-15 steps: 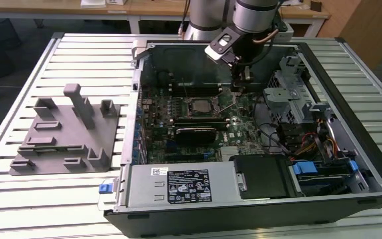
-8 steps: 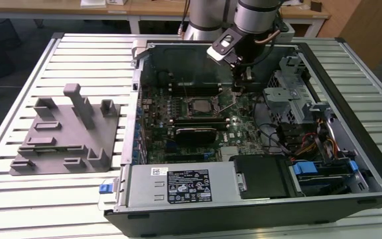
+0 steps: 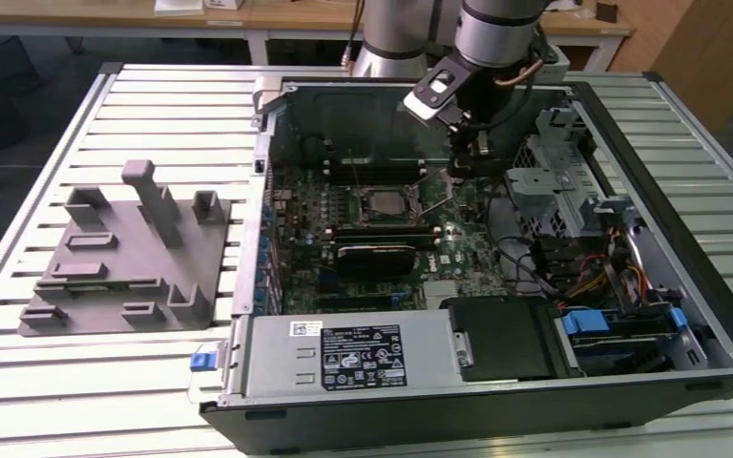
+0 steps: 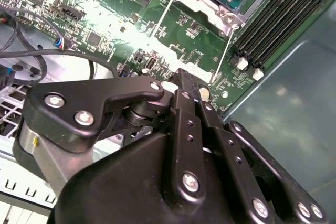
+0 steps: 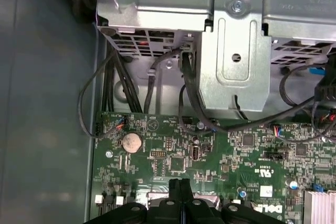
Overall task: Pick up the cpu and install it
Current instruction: 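Close the cpu cover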
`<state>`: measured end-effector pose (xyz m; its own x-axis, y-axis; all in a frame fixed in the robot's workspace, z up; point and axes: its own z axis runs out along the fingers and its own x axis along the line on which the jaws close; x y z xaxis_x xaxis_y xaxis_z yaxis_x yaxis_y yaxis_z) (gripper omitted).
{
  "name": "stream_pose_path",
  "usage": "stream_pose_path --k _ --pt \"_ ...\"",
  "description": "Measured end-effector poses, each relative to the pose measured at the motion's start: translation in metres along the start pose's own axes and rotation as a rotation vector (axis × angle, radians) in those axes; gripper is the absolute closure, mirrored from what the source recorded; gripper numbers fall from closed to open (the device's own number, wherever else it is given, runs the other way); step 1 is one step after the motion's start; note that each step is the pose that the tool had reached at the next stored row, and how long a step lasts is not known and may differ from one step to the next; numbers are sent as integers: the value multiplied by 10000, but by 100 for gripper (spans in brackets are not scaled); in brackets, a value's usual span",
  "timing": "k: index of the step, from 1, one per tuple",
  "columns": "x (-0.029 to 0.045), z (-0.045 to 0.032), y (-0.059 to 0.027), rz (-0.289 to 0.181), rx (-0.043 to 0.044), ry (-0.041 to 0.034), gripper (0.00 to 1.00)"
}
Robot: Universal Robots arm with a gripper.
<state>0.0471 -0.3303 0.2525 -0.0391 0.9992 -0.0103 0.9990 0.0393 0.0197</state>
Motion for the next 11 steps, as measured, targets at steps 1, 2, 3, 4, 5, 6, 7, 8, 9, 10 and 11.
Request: stream_pose_path --k 1,2,3,4,5,6,7,8,9,10,11 --pt "2 3 9 -2 3 1 89" --pt "4 5 16 -5 5 2 89" --pt "6 9 23 -9 8 3 89" --pt "8 12 32 -14 12 3 89" --pt "10 16 41 -19 16 4 89" --pt "13 21 49 -22 21 5 89" --pt "14 25 57 -25 26 4 89" --pt "16 30 66 -27 32 4 89" --pt "18 35 73 -30 38 4 89" --pt "20 40 81 -33 45 4 89" --pt "21 45 91 -35 53 5 89"
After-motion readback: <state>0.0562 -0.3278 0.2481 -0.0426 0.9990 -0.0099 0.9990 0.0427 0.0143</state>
